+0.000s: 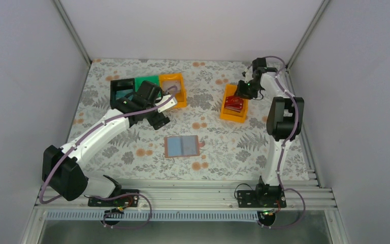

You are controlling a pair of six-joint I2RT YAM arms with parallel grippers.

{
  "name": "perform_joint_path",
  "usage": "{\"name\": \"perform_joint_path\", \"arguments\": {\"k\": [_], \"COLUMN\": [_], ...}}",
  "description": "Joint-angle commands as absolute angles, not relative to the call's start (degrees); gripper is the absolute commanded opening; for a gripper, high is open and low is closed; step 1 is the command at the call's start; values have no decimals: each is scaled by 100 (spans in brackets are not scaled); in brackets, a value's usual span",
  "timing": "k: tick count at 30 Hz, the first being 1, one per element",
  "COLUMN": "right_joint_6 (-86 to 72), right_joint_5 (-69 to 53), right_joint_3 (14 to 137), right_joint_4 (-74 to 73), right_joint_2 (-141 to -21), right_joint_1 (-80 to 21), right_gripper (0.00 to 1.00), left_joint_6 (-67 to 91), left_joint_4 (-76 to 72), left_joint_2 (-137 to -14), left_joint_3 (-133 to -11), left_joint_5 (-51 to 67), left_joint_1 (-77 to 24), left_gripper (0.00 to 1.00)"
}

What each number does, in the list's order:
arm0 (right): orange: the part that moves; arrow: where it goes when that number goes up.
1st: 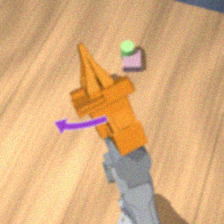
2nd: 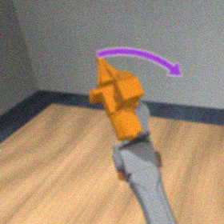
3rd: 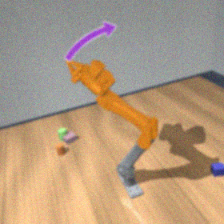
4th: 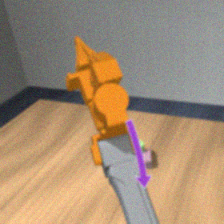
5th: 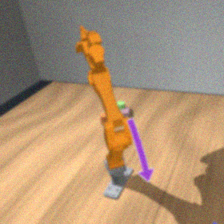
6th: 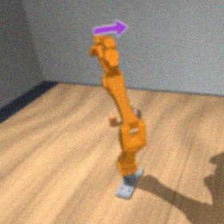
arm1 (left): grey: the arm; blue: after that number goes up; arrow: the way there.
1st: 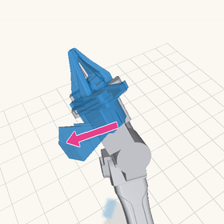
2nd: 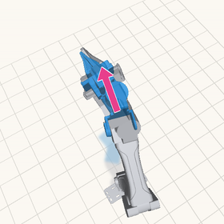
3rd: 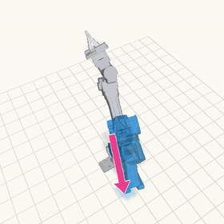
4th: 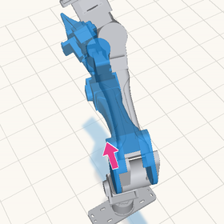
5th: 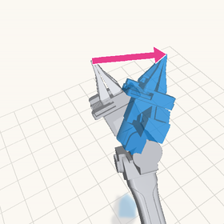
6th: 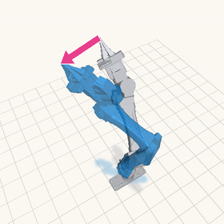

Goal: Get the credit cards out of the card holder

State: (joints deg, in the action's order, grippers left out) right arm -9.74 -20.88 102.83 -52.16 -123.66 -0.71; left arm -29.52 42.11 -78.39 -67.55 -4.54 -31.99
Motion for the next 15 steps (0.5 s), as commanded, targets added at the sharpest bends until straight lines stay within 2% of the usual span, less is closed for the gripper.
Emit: {"name": "perform_joint_path", "arguments": {"k": [1, 9, 12, 15], "right_joint_6": [-940, -1152, -1389, -1689], "right_joint_5": [-1660, -884, -33, 177], "right_joint_3": [10711, 10712, 10560, 10234], "right_joint_4": [-5363, -5300, -5166, -4830], "right_joint_2": [-12388, -12076, -11798, -11330], "right_joint_1": [-38, -209, -424, -631], "right_gripper": [34, 55, 58, 58], "left_joint_6": [-2945, -2839, -2708, -2553], "left_joint_4": [4210, 4273, 4297, 4286], "left_joint_2": [-7884, -7901, -7912, -7925], "left_joint_3": [-6864, -6799, -6707, -6483], "left_joint_5": [-462, -216, -17, 267], "left_joint_1": [-3182, -3184, -3186, -3162], "left_gripper": [100, 100, 100, 100]}}
